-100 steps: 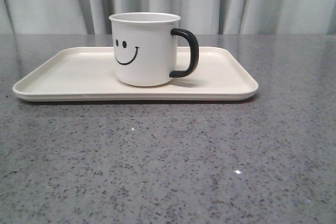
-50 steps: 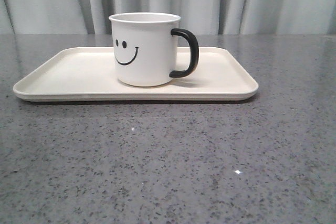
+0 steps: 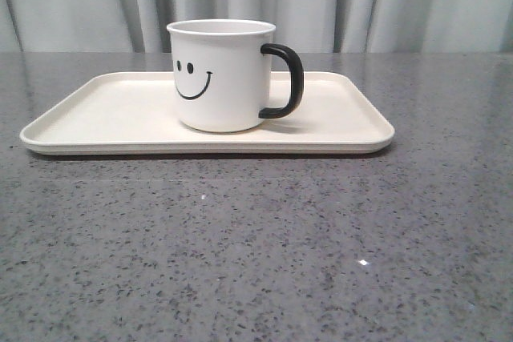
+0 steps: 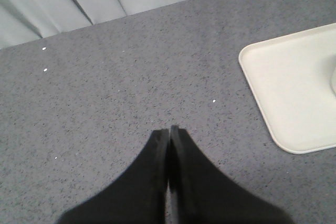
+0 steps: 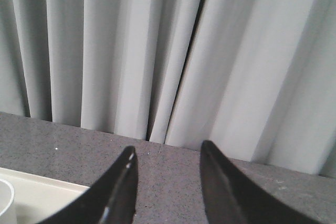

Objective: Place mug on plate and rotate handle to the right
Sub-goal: 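Withdraw the left gripper up and away from the mug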

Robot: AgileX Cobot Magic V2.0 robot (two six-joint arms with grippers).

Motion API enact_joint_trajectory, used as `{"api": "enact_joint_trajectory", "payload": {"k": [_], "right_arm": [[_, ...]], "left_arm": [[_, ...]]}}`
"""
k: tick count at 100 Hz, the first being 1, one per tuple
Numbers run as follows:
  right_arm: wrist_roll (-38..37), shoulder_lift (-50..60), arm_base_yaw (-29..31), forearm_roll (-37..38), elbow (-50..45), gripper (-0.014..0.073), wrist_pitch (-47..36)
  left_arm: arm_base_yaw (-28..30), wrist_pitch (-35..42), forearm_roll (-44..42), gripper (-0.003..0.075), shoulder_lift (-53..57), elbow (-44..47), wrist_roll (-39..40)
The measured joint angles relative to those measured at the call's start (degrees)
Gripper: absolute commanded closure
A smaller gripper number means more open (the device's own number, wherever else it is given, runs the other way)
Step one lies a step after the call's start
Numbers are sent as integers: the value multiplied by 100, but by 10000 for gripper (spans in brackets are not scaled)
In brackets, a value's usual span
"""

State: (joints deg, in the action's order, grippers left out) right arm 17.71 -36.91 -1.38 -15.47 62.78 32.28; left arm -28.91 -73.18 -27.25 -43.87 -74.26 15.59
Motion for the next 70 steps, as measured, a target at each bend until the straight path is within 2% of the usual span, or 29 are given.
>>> {"api": "enact_joint_trajectory", "payload": {"k": [20, 33, 48, 70], "right_arm": [[0, -56, 0, 0, 13, 284, 62], [83, -465, 0, -160, 320, 284, 123], [497, -1290, -252, -653, 1282, 284, 503], [949, -2941, -1055, -1276, 2908, 284, 1464]], "left_arm": [[0, 0, -87, 740, 259, 350, 48], [0, 0, -87, 740, 270, 385, 58], [0, 0, -87, 740, 271, 388, 60], [0, 0, -87, 740, 282, 388, 70]]}}
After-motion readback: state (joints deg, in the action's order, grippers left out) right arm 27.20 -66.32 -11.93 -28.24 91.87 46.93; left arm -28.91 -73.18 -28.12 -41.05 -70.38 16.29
